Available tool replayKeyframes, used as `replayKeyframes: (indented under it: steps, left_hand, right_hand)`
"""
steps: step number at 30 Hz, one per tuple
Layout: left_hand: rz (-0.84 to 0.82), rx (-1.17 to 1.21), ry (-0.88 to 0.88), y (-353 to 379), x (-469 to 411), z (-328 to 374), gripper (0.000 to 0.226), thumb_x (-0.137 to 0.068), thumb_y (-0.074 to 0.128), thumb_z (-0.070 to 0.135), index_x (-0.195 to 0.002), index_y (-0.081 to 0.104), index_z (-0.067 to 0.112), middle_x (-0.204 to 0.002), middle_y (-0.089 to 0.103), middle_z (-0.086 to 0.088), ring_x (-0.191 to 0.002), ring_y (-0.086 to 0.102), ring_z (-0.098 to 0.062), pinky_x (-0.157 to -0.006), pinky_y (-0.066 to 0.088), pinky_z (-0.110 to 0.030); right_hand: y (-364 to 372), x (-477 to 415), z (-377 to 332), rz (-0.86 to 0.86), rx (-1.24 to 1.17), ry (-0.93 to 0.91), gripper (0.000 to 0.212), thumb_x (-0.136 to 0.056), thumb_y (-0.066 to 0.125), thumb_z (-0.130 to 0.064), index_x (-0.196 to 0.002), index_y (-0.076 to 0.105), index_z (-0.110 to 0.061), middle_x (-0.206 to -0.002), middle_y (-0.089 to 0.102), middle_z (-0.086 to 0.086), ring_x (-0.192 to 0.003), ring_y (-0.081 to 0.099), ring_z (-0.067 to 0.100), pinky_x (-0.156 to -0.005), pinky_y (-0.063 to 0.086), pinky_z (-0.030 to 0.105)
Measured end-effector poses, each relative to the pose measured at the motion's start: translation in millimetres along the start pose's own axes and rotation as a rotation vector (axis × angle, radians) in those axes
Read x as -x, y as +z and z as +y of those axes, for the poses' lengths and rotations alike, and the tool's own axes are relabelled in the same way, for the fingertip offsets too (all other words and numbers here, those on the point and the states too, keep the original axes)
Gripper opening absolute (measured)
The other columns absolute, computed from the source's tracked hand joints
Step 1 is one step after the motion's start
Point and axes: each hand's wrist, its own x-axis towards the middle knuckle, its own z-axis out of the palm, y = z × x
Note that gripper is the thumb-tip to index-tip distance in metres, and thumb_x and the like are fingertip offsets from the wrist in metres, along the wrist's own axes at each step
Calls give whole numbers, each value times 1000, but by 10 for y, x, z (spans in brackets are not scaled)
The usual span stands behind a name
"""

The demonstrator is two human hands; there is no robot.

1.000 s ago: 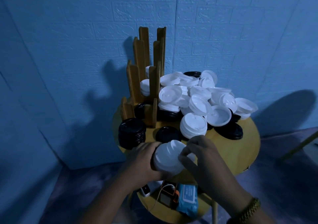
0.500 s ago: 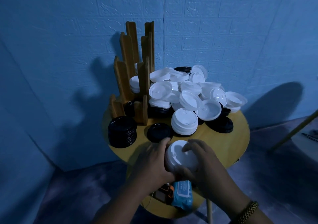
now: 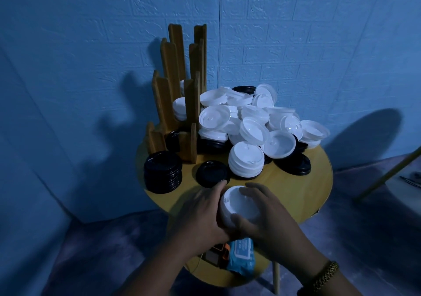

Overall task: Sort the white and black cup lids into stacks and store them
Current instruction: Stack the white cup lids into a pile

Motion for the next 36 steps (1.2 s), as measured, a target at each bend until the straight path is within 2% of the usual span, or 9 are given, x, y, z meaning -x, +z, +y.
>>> replayKeyframes:
  steps: [7,12,15,19,24,27,29,34,36]
  left_hand:
    - [11,-20,15,-8,-9,25,105,-71,73,67,-155,14,44,-152,36,16,-141,29,-9,-113,33,-34]
    - [-12,1,59,-32,-32,4,90,-74,73,63,-149,26,49,-140,40,24,-131,35,-3,-106,39,-35]
    - [-6,22,58,-27,-81,42,85,-73,74,65,-145,32,49,-129,42,25,-122,39,-1,-100,42,-34]
    - [14,1,59,13,-204,142,83,-73,75,67,-143,37,41,-121,41,23,-120,40,-2,-99,42,-32]
    - [28,10,52,79,-317,161,79,-72,73,70,-139,40,42,-119,43,24,-119,40,-4,-99,43,-35]
    - [38,39,32,118,-347,100,82,-68,69,75,-138,39,46,-127,47,24,-121,39,-4,-98,44,-37]
    - [38,45,23,143,-348,70,87,-65,65,79,-141,36,47,-131,47,23,-123,38,-5,-99,44,-38]
    - [36,43,20,168,-333,60,91,-62,60,83,-142,33,48,-134,46,22,-125,37,-5,-100,45,-39]
    - [33,54,24,153,-332,79,91,-62,61,82,-142,35,47,-133,47,22,-124,37,-4,-101,44,-38]
  right_hand:
    - [-9,-17,99,3,-4,-44,78,-78,52,-76,-142,46,-34,-147,38,-21,-125,40,0,-101,46,29]
    - [-19,5,134,-12,-52,-59,92,-72,42,-91,-143,48,-32,-149,37,-20,-132,35,1,-109,38,29]
    - [-85,-75,180,65,-83,-64,74,-82,43,-79,-137,54,-31,-146,41,-15,-132,38,3,-107,37,28]
    - [-290,-427,207,253,60,-87,49,-98,46,-58,-128,64,-23,-143,51,-5,-132,40,12,-106,37,33]
    - [-468,-912,221,194,221,-35,55,-98,33,-62,-127,65,-28,-151,44,-4,-142,31,19,-111,33,47]
    - [-509,-1085,222,123,260,-32,44,-101,38,-54,-127,64,-29,-152,43,-6,-143,26,17,-109,26,43]
    - [-518,-1136,210,114,252,-52,39,-103,39,-47,-123,66,-27,-146,50,-7,-139,32,16,-103,27,39]
    - [-515,-1213,232,211,195,-113,29,-104,45,-20,-115,71,-13,-127,66,-1,-122,52,23,-99,43,43]
    - [-522,-1229,217,264,102,-92,27,-101,49,-11,-117,71,-11,-126,67,1,-121,55,20,-100,43,26]
